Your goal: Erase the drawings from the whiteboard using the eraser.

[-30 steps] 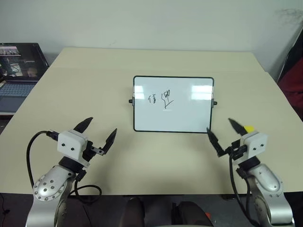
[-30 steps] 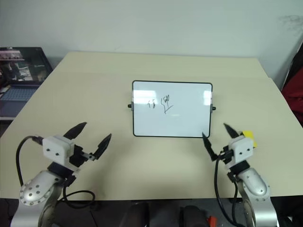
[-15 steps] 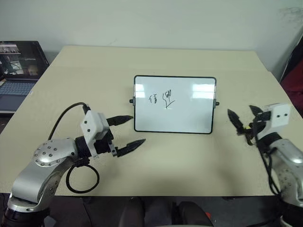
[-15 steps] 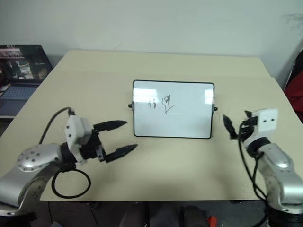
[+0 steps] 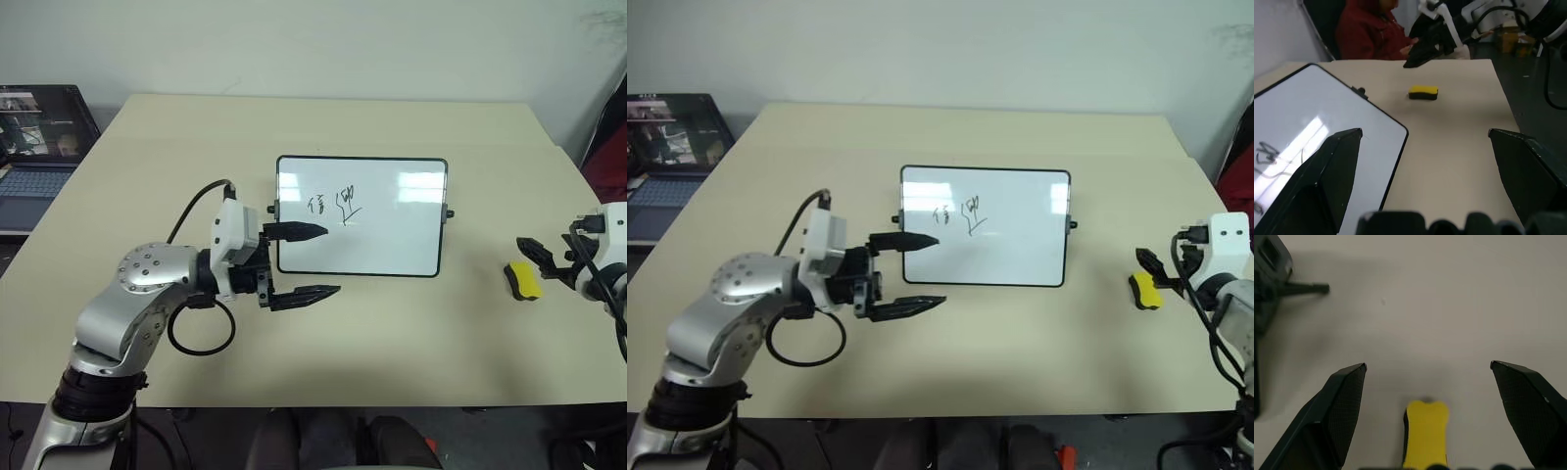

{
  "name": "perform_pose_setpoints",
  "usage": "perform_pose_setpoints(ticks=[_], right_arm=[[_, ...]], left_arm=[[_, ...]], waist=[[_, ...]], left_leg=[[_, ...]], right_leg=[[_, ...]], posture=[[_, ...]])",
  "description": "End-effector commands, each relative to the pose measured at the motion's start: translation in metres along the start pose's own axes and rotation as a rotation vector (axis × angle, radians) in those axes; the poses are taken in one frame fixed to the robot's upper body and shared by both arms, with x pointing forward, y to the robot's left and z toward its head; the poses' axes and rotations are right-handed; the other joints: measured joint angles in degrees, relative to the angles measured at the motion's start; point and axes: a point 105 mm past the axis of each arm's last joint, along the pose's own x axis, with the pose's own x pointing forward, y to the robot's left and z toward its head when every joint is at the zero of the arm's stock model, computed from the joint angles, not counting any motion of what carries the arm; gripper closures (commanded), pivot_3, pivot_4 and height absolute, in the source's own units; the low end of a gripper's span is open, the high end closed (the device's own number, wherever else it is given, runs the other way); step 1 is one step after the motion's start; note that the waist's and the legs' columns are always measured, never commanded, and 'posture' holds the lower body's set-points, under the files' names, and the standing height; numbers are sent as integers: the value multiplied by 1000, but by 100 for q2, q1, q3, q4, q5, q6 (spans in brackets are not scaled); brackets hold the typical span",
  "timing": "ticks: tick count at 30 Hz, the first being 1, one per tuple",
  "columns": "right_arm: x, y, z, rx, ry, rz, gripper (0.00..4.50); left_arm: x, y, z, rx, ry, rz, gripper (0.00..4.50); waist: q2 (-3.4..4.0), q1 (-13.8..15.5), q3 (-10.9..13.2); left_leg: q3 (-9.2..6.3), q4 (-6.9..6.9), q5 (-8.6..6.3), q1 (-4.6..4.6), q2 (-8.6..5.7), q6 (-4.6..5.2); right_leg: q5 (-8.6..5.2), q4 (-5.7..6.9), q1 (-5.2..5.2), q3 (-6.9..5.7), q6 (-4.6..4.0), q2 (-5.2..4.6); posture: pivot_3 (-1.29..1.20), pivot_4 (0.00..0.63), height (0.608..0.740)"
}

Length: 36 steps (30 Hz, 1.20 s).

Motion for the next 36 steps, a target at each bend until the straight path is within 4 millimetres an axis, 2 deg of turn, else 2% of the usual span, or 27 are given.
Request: perform_pose_setpoints(ticks=[1,7,23,27,33,34,36], right_arm=[[-2,1,-4,25,53,29,60],[8,3,-21,32,138,60,60],[33,-4,-31,-22,173,38,60],[33,-2,-33,-28,183,52,942],[33,1,-36,-44,198,66,3176],[33,1,-37,-45,199,66,3390],[33,1,-37,-46,198,63,3441]], left_arm=[[4,-3,3,33,-12,-23,0],[8,-8,0,34,-8,-42,0],[13,-4,4,27,-43,15,0],[13,-5,4,21,-43,19,0],[13,-5,3,18,-43,26,0],[13,-5,3,17,-44,26,0],[12,-6,2,14,-43,28,0]], waist=[[0,-5,0],[0,3,0],[4,12,3],[4,10,3],[4,12,3],[4,11,3],[4,12,3]], left_leg=[[-1,0,0,0,1,0],[-2,4,0,0,-1,0],[-3,5,1,-1,-1,0],[-4,5,1,-1,0,0],[-4,6,1,0,-1,-1],[-4,6,1,0,-1,-1],[-4,6,1,0,0,-1]], right_leg=[[0,1,0,0,0,2],[0,2,1,-1,0,1],[0,2,1,-2,0,1],[0,2,1,-3,0,2],[0,3,2,-3,0,2],[0,2,2,-3,0,2],[0,3,2,-3,0,2]], posture=[[0,150,740],[0,150,740],[0,150,740],[0,150,740],[0,150,740],[0,150,740],[0,150,740]])
